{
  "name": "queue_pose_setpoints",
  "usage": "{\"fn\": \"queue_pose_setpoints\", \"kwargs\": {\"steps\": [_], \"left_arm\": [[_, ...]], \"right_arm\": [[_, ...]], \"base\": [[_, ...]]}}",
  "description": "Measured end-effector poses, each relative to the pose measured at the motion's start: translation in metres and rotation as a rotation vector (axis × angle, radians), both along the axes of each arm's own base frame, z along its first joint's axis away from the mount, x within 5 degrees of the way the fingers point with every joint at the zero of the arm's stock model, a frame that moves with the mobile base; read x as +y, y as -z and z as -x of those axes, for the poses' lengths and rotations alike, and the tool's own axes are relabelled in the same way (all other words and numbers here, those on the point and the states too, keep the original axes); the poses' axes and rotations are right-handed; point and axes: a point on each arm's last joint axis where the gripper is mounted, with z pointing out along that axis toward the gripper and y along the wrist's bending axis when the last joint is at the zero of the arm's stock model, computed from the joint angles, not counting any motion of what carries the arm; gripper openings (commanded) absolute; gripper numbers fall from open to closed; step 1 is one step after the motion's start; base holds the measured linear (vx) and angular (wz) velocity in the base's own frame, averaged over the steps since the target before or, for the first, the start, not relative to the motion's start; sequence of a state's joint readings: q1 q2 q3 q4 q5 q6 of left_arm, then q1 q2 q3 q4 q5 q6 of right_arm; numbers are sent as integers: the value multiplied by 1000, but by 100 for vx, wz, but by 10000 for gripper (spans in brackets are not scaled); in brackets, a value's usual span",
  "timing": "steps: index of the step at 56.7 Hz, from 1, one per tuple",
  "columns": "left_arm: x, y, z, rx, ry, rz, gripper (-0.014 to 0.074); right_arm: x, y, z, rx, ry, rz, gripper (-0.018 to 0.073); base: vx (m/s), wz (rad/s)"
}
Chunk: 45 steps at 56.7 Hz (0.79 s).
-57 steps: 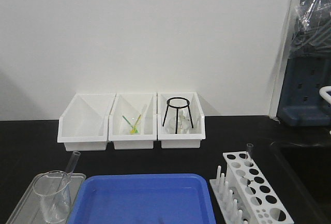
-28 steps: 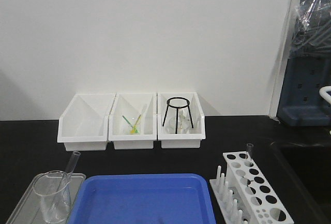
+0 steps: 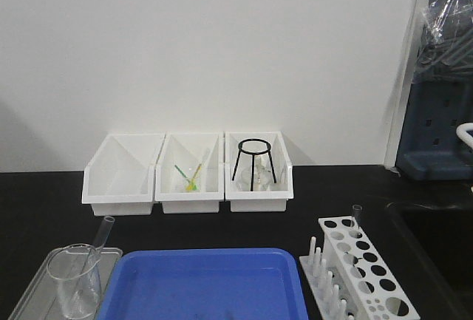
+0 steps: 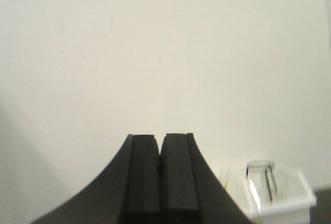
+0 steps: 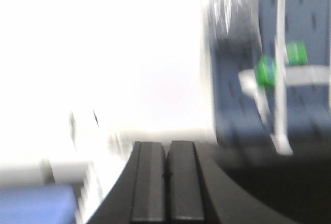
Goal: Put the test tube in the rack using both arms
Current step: 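Move the left gripper to the clear test tube in the beaker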
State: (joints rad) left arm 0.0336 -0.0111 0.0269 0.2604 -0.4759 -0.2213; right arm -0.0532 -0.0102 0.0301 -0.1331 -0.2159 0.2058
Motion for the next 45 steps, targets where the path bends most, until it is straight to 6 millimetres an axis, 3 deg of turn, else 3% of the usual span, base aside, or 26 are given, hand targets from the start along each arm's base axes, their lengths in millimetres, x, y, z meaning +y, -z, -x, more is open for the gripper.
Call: {"fn": "queue_pose_setpoints", "kwargs": {"steps": [4,11,27,34,45], "left_arm": [[-2,-13,8,-145,64,51,14],[-2,-40,19,-241,144,156,14],[2,-128,48,-223,78,168,14],[3,-163,39,-199,67,166,14],[3,-195,-3,-160,85,165,14]], "right_arm": [[1,-15,6,-173,-39,-68,-11],[-1,-39,16,-356,-106,-235,-11],[-1,-112,33,-359,-123,-288,-11],[0,-142,19,-341,-116,-260,-11],[0,-166,-27,-339,-127,-211,-11]], "base": [[0,0],[0,0],[0,0],[0,0],[0,0]]}}
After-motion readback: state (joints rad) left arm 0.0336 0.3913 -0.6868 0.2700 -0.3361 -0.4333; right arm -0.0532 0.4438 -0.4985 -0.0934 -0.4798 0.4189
